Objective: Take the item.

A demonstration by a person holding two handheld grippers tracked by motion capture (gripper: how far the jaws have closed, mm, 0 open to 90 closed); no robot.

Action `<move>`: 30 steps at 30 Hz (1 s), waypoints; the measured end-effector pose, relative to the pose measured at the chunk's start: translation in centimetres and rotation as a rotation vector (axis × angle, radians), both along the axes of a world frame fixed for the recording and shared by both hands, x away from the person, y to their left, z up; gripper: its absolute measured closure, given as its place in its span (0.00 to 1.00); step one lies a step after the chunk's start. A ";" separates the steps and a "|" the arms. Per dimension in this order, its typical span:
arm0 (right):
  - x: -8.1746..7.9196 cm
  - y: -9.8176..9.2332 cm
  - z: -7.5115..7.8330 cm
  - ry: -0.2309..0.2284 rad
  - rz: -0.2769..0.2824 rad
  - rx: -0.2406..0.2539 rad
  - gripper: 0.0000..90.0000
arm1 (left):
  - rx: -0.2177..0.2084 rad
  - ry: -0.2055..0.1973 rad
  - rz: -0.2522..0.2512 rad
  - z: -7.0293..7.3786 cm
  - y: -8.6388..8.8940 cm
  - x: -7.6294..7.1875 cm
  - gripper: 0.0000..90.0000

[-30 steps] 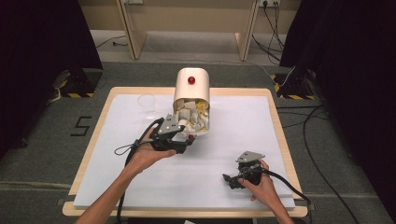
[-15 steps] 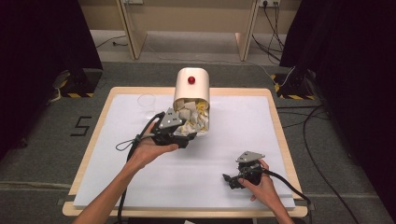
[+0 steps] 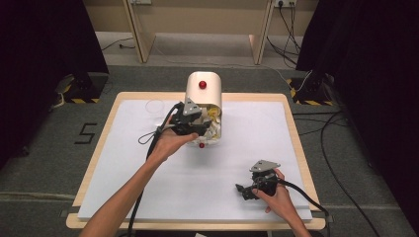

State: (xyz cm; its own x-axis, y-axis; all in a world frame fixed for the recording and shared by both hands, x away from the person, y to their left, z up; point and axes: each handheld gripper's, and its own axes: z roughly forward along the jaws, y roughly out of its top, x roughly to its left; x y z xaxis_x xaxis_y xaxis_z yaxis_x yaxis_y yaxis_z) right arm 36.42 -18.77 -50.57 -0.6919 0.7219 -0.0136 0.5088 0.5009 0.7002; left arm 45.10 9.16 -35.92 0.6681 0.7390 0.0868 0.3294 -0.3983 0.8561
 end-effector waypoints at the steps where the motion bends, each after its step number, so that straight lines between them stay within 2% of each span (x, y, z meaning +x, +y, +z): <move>1: 0.0 0.0 0.0 0.000 0.000 0.000 0.00 | 0.001 0.009 0.003 -0.1 -0.2 0.2 0.56; 3: 0.0 0.0 0.0 0.000 0.000 0.000 0.00 | 0.010 0.008 0.006 -0.1 -0.4 0.3 0.56; 5: 0.0 0.0 0.0 0.000 0.000 0.000 0.00 | 0.011 0.026 0.020 -0.5 -0.9 0.8 0.57; 6: 0.0 0.0 0.0 -0.001 0.000 0.000 0.00 | 0.019 0.030 0.023 -0.6 -0.9 1.0 0.57; 7: 0.0 0.0 0.0 -0.001 0.001 -0.002 0.00 | 0.045 0.025 0.007 -0.6 -0.8 1.3 0.58; 8: 0.0 0.0 0.0 -0.002 0.001 -0.002 0.00 | 0.031 0.044 0.028 -0.9 -1.0 1.1 0.59; 10: 0.0 0.0 0.0 -0.002 0.000 -0.001 0.00 | 0.040 0.049 0.027 -0.9 -1.1 1.1 0.61; 11: 0.0 0.0 0.0 -0.004 0.002 -0.002 0.01 | 0.063 0.040 0.032 -1.0 -1.2 1.1 0.68; 12: 0.0 0.0 0.0 -0.003 0.001 -0.002 0.01 | 0.090 0.024 0.008 -1.0 -1.0 1.3 0.72; 15: 0.0 0.0 0.0 -0.003 0.001 -0.002 0.00 | 0.107 0.020 0.001 -1.2 -1.0 1.4 0.82; 19: 0.0 0.0 0.0 -0.003 0.000 -0.002 0.00 | 0.100 0.019 -0.008 -1.3 -0.8 1.5 0.93; 20: 0.0 0.0 0.0 -0.003 0.001 -0.002 0.01 | 0.084 0.020 -0.016 -1.2 -0.6 1.5 0.95; 23: 0.0 0.0 0.0 -0.004 0.002 -0.002 0.01 | 0.061 0.023 -0.028 -1.0 -0.4 1.3 0.97; 24: 0.0 0.0 0.0 -0.004 0.002 -0.002 0.01 | 0.021 0.041 -0.014 -0.9 -0.5 1.0 0.97; 30: 0.0 0.0 0.0 -0.002 0.001 -0.001 0.00 | -0.032 0.025 -0.030 0.2 0.2 0.4 0.97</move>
State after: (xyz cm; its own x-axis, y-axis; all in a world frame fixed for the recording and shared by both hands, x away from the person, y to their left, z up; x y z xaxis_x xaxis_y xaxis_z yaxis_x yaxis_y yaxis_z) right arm 36.42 -18.78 -50.57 -0.6925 0.7212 -0.0159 0.5068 0.5022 0.7007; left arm 45.50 9.41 -35.68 0.6919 0.7205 0.0466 0.3389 -0.3812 0.8602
